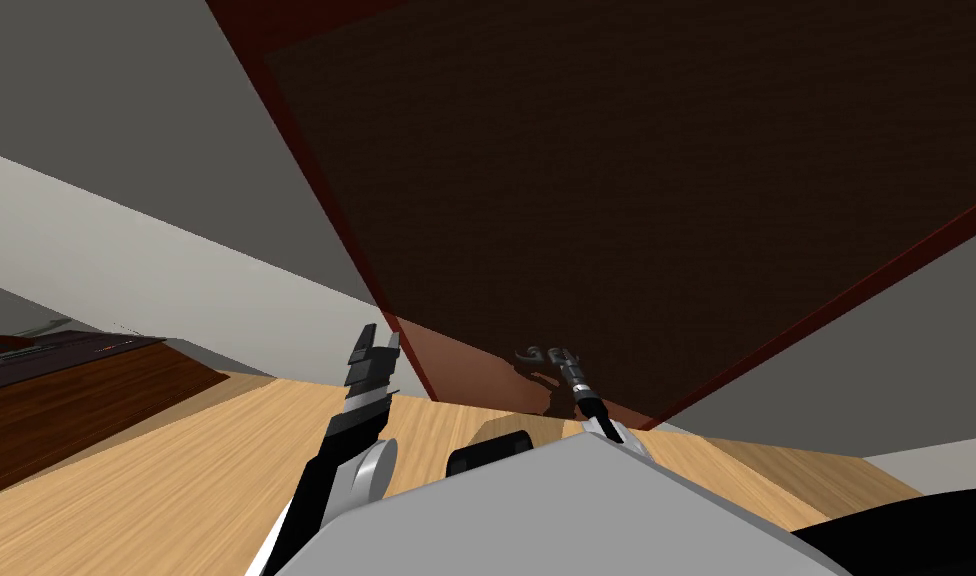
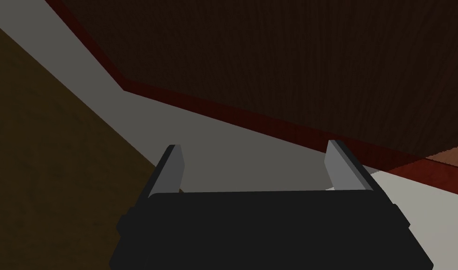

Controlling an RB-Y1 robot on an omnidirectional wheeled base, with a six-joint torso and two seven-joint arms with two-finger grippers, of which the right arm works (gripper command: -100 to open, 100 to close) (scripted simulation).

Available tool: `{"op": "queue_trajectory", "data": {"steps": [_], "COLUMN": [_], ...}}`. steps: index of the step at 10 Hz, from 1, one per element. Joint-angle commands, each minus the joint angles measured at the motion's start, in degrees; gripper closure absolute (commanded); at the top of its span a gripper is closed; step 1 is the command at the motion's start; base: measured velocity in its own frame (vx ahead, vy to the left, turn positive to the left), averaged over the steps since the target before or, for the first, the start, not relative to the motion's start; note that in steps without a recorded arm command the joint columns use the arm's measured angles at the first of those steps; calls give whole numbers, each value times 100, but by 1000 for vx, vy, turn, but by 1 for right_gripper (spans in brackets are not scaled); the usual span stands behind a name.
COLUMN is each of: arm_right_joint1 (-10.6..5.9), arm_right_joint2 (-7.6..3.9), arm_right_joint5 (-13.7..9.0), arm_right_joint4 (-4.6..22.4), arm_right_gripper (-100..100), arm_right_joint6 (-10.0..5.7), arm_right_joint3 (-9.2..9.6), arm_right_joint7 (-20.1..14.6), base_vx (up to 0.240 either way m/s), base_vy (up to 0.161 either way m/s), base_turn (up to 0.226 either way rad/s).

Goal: Pull the door open

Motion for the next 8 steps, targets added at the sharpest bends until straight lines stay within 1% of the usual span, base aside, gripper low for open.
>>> {"op": "queue_trajectory", "data": {"steps": [1,2,7,8], "arm_right_joint1": [0,0,0,117], "arm_right_joint2": [0,0,0,-120], "arm_right_joint5": [0,0,0,-45], "arm_right_joint4": [0,0,0,78], "arm_right_gripper": [-100,100,100,100], "arm_right_joint6": [0,0,0,12], "arm_right_joint3": [0,0,0,-85], "arm_right_joint7": [0,0,0,-20], "base_vx": [27,0,-6,-101], "base_vy": [20,0,-4,-39], "base_turn": [-3,0,5,-135]}}
